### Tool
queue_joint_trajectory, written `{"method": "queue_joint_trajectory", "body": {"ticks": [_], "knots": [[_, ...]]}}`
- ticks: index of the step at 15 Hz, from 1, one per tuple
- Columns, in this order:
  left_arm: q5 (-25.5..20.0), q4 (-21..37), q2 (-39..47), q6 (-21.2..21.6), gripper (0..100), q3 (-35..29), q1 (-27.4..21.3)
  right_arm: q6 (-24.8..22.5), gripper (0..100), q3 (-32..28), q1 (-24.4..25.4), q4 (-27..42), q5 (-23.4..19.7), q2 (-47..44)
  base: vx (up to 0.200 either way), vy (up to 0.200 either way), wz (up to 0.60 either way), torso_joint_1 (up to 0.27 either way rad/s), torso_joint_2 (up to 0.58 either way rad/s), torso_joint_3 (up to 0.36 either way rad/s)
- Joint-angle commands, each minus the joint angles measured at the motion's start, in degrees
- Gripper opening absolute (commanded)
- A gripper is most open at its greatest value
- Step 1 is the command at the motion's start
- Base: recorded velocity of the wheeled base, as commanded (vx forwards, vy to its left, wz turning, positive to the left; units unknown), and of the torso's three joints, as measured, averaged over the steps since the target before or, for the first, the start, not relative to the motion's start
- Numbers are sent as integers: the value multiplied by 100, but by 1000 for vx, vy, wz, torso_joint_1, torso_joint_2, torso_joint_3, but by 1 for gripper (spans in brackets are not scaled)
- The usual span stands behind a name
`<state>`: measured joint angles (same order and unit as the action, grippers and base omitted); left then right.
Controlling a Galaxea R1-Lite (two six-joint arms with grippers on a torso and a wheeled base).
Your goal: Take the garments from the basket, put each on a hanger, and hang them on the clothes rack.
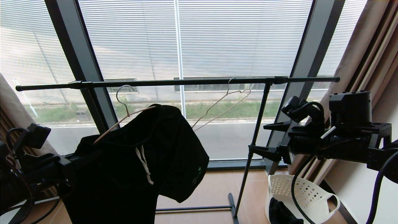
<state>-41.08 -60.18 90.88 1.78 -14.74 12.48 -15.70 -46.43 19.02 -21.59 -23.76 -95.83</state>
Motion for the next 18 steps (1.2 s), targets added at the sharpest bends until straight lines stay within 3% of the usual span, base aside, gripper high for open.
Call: {"method": "queue_joint_trajectory", "body": {"ticks": [1, 3, 9, 12, 18], "knots": [[-5, -20, 17, 121, 0, 182, 140, -3, 100, -6, 5, -3, -6, -23, 0, 0, 0, 0, 0, 0], [-14, -20, 9, 437, 0, 358, 176, -3, 100, -6, 5, -3, -6, -23, 0, 0, 0, 0, 0, 0], [144, -20, 35, 367, 0, 32, -282, -3, 100, 3, -3, -3, -6, -15, 0, 0, 0, 0, 0, 0], [997, -20, 290, -99, 0, -425, -906, -3, 100, 3, 5, -3, -6, -15, 0, 0, 0, 0, 0, 0], [2096, 7, 1309, -661, 0, -1602, -1714, -12, 100, -32, -3, -47, 3, -6, 0, 0, 0, 0, 0, 0]]}}
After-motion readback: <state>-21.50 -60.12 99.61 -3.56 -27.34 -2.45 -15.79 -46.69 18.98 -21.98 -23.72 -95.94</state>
